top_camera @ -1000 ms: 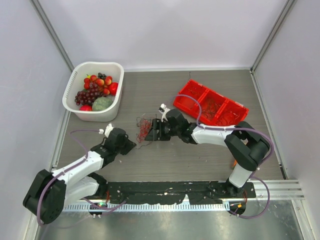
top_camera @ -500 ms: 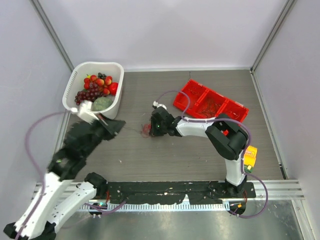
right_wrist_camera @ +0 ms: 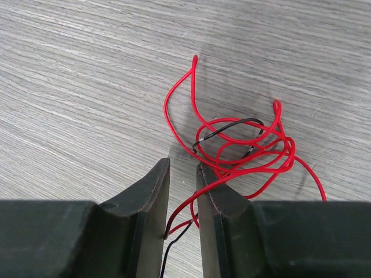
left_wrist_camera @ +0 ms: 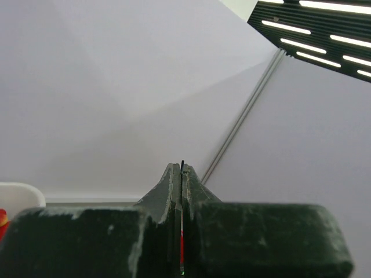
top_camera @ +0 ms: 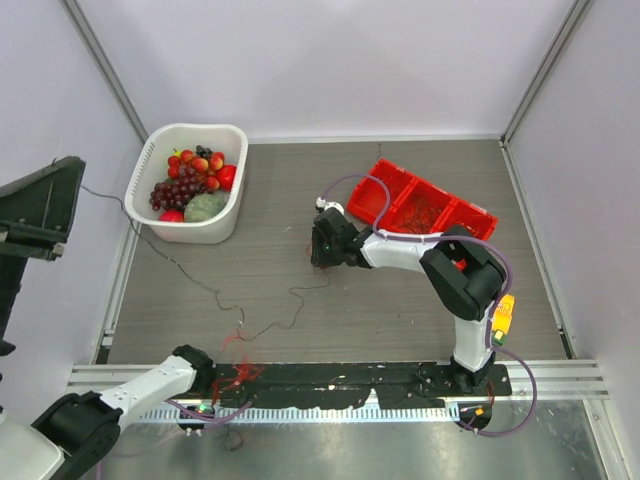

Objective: Untangle the cables
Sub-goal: Untie the cable.

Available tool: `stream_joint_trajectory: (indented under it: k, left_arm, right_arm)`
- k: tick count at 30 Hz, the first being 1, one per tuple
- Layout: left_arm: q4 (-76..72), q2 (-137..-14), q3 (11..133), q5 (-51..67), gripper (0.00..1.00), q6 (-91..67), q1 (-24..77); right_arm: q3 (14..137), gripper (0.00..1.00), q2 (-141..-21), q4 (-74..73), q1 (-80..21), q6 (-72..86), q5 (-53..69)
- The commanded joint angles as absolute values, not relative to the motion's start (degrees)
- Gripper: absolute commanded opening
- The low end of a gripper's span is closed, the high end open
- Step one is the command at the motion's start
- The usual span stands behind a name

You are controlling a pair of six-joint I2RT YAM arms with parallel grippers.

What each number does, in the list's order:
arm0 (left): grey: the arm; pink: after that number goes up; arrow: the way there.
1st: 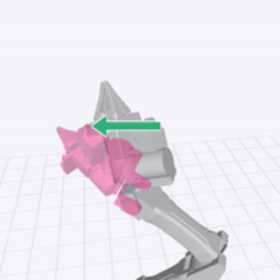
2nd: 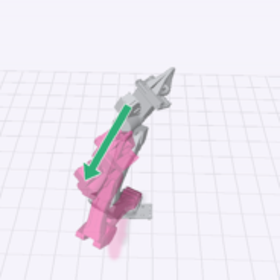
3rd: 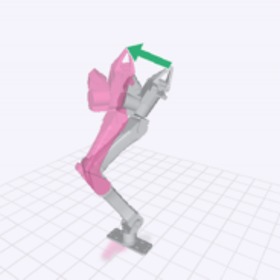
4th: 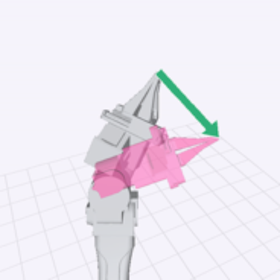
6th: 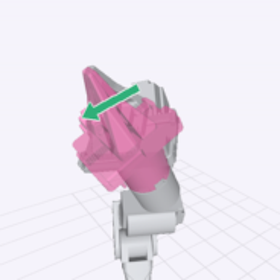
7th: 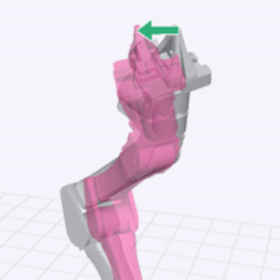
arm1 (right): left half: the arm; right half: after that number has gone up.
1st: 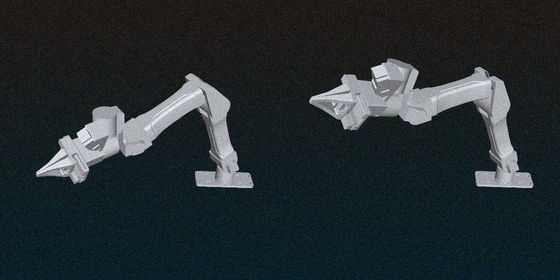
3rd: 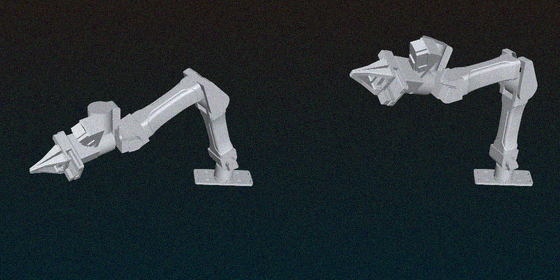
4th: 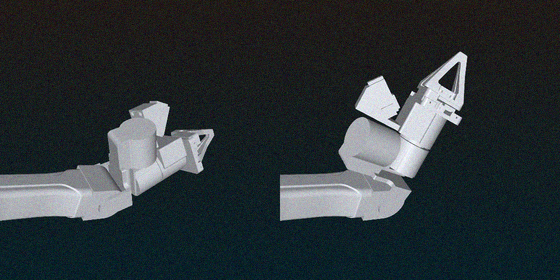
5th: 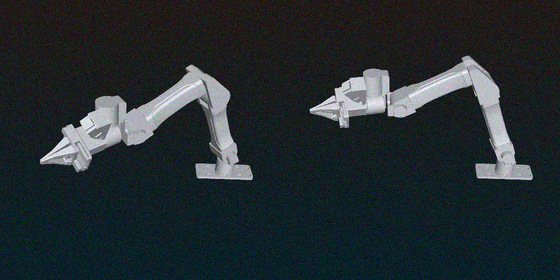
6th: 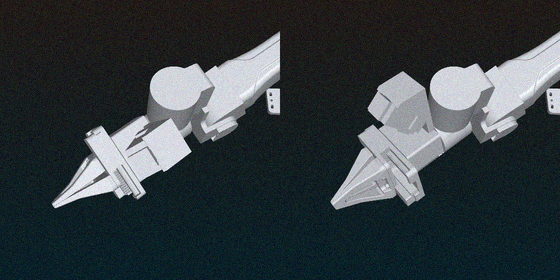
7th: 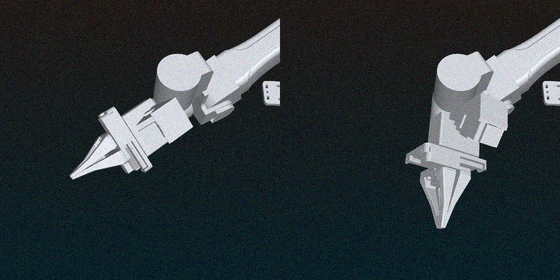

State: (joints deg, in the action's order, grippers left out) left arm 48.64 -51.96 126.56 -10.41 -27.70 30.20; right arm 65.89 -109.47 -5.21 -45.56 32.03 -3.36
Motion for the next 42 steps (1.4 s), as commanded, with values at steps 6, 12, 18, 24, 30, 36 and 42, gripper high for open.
stream_joint_trajectory:
  k: [6, 12, 18, 24, 30, 36, 42]
  left_arm:
    - [49.0, -56.6, 120.7, -9.3, 0.0, -26.0, 29.9]
    - [46.7, -58.8, 114.9, -7.7, 0.0, -26.8, 29.9]
    - [46.1, -63.4, 112.1, -10.1, 0.0, -25.6, 29.9]
    - [44.7, -65.7, 113.4, -10.5, 0.0, -26.5, 29.8]
    - [42.5, -64.7, 115.3, -13.7, 0.0, -29.5, 29.8]
    - [43.7, -66.2, 119.7, -11.2, 0.0, -30.9, 29.9]
    - [42.9, -65.8, 121.9, -9.9, 0.0, -32.6, 29.9]
  right_arm:
    - [65.5, 0.45, -104.2, -8.2, -45.0, 28.1, -3.5]
    - [65.9, 0.61, -96.4, -13.4, -45.0, 24.0, -2.8]
    - [62.4, 0.68, -82.8, -10.8, -44.7, 22.9, 6.7]
    - [57.5, 0.68, -78.7, -8.9, -53.0, 19.5, 6.5]
    - [42.7, 0.68, -76.1, 14.7, -69.5, 33.6, -11.8]
    - [39.0, 0.68, -80.8, 30.9, -78.4, 36.0, -24.3]
    - [43.3, 0.69, -91.7, 37.4, -79.5, 40.6, -21.8]
